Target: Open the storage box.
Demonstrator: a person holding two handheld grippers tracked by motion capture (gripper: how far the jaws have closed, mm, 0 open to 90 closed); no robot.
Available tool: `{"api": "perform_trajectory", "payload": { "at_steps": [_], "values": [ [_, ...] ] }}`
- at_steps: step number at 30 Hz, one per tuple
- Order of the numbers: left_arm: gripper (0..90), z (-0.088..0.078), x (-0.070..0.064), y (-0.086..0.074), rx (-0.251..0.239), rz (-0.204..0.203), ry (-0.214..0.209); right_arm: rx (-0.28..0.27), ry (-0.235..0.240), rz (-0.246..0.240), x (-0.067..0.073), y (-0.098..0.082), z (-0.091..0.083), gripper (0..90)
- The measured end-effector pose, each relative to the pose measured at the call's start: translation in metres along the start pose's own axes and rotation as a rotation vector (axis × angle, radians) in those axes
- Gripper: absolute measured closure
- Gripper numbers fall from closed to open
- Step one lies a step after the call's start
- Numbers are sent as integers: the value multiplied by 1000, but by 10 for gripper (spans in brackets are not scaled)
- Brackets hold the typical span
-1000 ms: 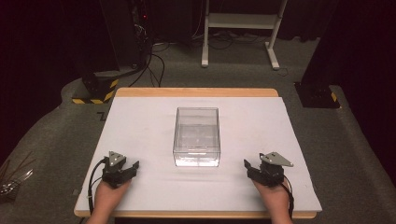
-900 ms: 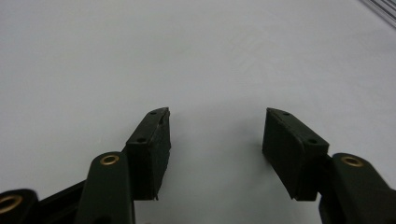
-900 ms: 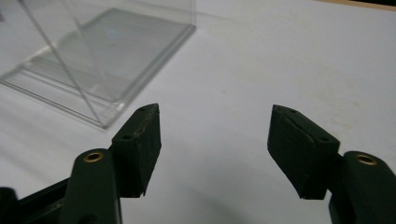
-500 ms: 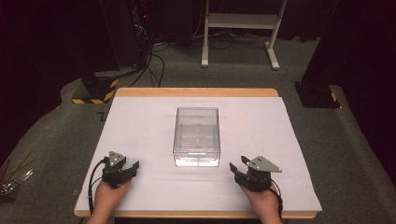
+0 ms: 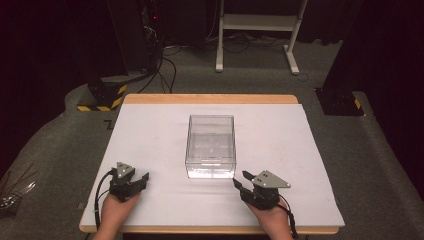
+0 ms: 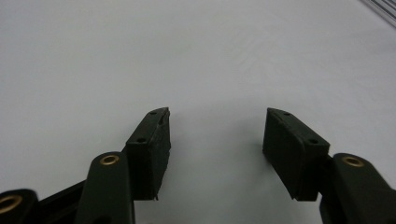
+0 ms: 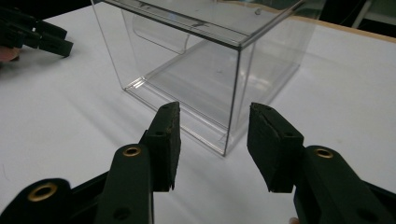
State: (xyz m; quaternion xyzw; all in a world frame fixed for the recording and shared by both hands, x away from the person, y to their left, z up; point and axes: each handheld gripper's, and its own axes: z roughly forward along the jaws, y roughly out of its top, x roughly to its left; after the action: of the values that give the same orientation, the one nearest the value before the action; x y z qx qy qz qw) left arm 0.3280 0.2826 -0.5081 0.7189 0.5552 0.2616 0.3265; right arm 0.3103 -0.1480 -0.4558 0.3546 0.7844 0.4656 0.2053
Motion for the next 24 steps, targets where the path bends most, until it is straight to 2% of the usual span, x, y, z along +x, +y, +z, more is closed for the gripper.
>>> {"api": "perform_trajectory", "payload": {
  "at_steps": [3, 6, 10, 12, 13, 15, 24],
  "values": [
    [415, 0, 0, 0, 1, -1, 1, -5, 20, 3, 5, 2, 5, 557],
    [415, 0, 0, 0, 1, 2, 2, -4, 25, -18, 10, 5, 10, 558],
    [415, 0, 0, 0, 0, 3, 4, -4, 47, -13, 15, 8, 18, 554],
    [415, 0, 0, 0, 0, 3, 4, 9, 36, -22, 16, 10, 24, 545],
    [415, 0, 0, 0, 1, 0, 1, 17, 37, -6, 15, 11, 29, 536],
    [414, 0, 0, 0, 1, 0, 0, 28, 30, -10, 15, 12, 33, 534],
    [412, 0, 0, 0, 2, 0, -1, 5, 14, -15, 18, 18, 49, 565]
  ]
}}
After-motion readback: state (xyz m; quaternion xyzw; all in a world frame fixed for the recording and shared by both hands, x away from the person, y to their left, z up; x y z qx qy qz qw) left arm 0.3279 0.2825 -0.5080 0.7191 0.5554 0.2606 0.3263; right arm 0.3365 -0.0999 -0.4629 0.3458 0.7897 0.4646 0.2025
